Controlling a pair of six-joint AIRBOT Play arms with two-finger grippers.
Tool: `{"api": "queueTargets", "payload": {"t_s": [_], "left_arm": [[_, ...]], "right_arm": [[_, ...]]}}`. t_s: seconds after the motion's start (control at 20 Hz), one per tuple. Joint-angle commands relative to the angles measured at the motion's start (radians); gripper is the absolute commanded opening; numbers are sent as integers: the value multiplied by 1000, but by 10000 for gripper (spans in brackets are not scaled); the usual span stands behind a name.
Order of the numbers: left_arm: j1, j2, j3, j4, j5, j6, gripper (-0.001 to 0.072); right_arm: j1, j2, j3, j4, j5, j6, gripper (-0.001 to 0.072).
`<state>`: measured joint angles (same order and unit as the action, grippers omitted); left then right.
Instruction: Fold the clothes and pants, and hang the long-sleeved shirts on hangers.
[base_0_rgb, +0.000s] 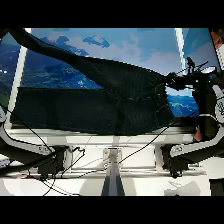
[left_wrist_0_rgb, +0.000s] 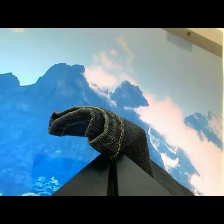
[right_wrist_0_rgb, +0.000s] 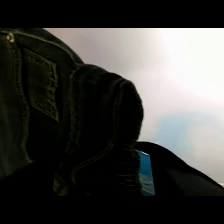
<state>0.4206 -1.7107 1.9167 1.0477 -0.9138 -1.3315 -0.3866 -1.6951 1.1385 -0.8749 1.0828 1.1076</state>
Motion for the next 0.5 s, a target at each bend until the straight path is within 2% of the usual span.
{"api": "queueTargets", "payload": {"t_s": [0.0,0.05,0.1,0.2,0.25,0.35,0.45], "left_arm": [[0,0,1,1,-5,0,20],[0,-1,1,1,-11,0,20],[0,-3,1,0,-16,0,20],[0,-10,1,0,-34,0,20],[0,-14,1,1,-50,0,20],[1,-13,2,22,-64,0,20],[10,-2,14,82,-63,0,20]], "right_arm": [[14,-41,-2,-14,50,-11,620],[24,-40,-2,-5,49,-41,603],[37,-40,-2,19,49,-84,514],[74,-40,-2,100,16,-158,191],[92,-38,5,120,-24,-172,92],[115,-31,36,106,-108,-178,25],[106,-8,58,69,-216,-165,22]]}}
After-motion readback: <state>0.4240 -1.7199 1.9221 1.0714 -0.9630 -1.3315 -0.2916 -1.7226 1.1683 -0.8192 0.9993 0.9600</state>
